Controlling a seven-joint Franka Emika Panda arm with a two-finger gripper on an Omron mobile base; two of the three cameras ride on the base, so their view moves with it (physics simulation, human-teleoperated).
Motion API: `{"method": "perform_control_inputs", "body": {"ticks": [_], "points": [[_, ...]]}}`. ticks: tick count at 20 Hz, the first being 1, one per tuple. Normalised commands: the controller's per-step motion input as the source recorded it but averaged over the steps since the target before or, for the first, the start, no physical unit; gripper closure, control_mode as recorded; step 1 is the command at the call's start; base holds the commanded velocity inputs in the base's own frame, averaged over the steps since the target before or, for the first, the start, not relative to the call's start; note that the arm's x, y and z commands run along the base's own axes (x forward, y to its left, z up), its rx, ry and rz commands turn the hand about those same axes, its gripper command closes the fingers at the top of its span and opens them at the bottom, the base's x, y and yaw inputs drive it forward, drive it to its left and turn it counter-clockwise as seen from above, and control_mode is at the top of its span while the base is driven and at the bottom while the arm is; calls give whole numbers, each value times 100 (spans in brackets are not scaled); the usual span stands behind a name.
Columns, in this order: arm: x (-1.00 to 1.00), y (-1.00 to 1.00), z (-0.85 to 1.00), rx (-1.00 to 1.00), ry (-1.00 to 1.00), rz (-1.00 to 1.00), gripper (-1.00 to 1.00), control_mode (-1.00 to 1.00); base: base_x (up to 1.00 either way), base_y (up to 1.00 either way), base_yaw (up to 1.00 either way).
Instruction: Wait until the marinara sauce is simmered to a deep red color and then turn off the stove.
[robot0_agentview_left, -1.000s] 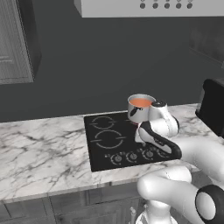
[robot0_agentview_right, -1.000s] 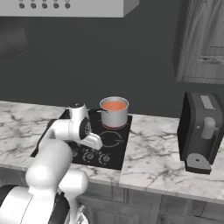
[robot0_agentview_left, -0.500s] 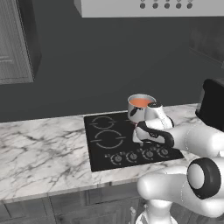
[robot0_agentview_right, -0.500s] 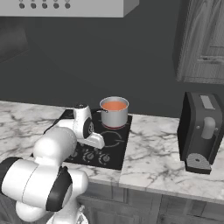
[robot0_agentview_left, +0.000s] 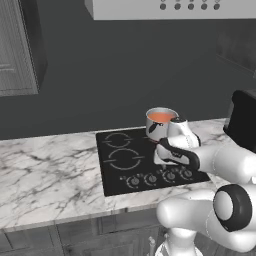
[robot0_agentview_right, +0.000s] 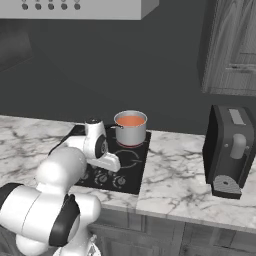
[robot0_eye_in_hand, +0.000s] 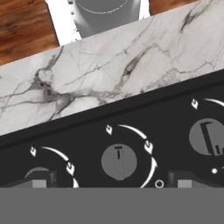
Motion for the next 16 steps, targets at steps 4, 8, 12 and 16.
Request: {"method": "perform_control_inputs", "body": {"ticks": [4,8,12,16], "points": [[-22,0,-13,0,0,0,-100,-100,0,0,0],[-1,0,-13,0,-2,0,-100,-100,0,0,0],[0,0,-13,0,0,0,-100,-100,0,0,0],[3,0,-12,0,0,0,-100,-100,0,0,0]]}}
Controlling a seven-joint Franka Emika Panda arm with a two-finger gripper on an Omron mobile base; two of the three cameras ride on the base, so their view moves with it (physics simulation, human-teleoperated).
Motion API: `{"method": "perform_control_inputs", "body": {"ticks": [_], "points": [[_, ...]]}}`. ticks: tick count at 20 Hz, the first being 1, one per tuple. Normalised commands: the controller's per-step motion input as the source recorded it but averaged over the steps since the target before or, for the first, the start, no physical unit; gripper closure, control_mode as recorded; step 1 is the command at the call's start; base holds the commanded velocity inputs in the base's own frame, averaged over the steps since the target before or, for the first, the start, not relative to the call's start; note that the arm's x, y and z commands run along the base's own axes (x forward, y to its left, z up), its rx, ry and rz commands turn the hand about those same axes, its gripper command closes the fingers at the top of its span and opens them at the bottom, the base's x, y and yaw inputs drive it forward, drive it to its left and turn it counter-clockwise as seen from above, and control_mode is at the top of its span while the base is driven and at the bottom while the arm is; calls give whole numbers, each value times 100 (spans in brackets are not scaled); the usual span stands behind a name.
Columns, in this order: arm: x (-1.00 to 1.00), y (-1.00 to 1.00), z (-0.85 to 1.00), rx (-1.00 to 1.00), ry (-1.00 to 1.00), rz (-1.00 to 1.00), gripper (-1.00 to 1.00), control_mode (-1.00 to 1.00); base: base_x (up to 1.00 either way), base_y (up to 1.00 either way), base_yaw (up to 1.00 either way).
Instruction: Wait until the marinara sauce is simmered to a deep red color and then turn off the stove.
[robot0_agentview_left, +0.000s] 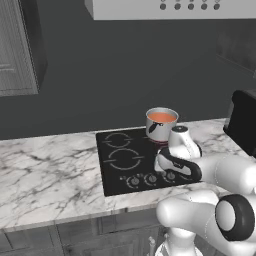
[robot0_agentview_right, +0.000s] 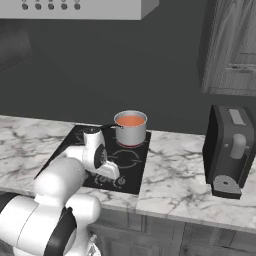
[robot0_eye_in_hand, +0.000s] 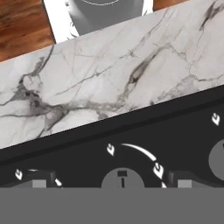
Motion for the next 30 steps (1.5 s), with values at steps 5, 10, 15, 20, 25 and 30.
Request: {"method": "perform_control_inputs", "body": {"ticks": [5,10,15,20,25,30], "points": [[7,0,-9,0,0,0,-100,-100,0,0,0],[14,0,-5,0,0,0,-100,-100,0,0,0],[6,0,-4,0,0,0,-100,-100,0,0,0],[0,0,-9,0,0,0,-100,-100,0,0,0],[0,0,-11,0,0,0,-100,-100,0,0,0],[0,0,-12,0,0,0,-100,-100,0,0,0]]}}
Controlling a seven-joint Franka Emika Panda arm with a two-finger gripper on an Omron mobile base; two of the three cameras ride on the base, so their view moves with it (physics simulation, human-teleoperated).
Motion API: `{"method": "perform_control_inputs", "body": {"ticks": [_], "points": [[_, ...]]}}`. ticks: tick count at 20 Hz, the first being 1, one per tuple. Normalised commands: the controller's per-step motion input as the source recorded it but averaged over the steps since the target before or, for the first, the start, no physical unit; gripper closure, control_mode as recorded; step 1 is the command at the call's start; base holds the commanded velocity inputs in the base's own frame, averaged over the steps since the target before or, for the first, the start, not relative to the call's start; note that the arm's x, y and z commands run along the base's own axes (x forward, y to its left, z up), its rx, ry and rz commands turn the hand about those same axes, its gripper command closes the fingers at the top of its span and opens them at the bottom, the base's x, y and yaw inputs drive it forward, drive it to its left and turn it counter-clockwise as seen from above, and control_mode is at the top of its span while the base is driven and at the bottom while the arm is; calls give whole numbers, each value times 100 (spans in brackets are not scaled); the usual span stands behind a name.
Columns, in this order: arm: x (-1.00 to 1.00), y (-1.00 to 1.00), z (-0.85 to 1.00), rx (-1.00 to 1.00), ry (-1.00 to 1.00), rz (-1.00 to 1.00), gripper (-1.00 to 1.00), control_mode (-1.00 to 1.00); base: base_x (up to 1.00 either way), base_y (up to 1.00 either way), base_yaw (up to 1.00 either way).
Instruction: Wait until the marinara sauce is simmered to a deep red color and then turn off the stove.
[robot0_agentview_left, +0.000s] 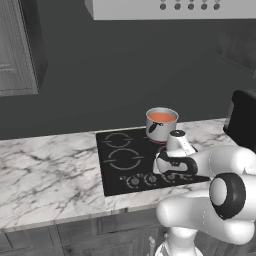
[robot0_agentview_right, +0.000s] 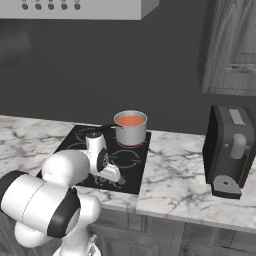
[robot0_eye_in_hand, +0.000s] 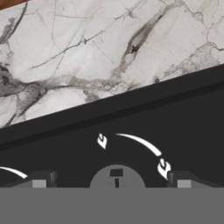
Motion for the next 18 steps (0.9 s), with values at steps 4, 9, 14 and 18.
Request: {"method": "perform_control_inputs", "body": {"ticks": [4,9,14,18], "points": [[0,0,-10,0,0,0,-100,-100,0,0,0],[0,0,-3,0,0,0,-100,-100,0,0,0],[-2,0,-1,0,0,0,-100,-100,0,0,0],[-3,1,-2,0,0,0,-100,-100,0,0,0]]}}
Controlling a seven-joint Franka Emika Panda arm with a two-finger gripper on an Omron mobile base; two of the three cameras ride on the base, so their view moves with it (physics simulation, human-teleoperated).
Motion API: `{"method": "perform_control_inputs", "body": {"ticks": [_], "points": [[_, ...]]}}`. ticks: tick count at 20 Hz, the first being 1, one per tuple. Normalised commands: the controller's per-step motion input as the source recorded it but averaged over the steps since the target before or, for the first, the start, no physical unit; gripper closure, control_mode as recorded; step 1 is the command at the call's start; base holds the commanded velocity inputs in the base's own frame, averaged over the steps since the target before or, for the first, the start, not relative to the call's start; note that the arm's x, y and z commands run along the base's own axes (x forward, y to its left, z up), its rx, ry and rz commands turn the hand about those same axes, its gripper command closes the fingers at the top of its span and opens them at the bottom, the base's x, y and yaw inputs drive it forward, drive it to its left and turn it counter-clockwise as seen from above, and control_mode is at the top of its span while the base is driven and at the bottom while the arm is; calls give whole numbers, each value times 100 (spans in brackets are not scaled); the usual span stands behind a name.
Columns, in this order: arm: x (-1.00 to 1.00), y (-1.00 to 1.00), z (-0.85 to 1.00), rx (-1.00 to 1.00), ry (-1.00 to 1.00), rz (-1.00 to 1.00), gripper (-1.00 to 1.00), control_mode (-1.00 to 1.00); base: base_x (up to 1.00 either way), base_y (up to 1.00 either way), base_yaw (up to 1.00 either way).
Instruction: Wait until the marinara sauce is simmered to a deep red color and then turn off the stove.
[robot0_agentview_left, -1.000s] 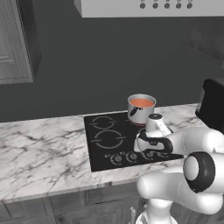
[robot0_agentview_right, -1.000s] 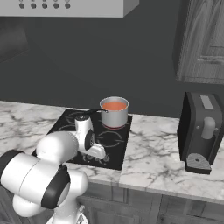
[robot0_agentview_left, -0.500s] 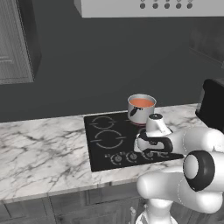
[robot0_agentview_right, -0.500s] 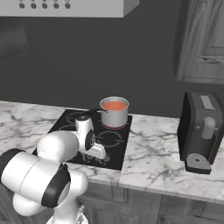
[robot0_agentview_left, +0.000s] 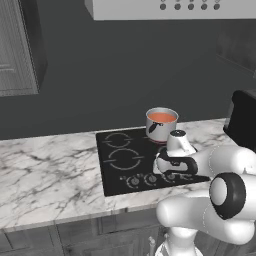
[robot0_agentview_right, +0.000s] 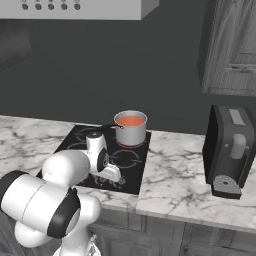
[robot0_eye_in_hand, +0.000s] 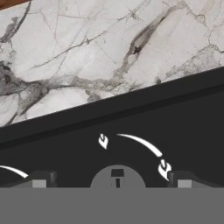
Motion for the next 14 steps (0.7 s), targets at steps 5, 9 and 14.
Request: {"method": "perform_control_inputs", "body": {"ticks": [5,9,14], "points": [[-1,3,-5,0,0,0,-100,-100,0,0,0],[0,2,-2,0,0,0,-100,-100,0,0,0],[0,0,0,0,0,0,-100,-100,0,0,0]]}}
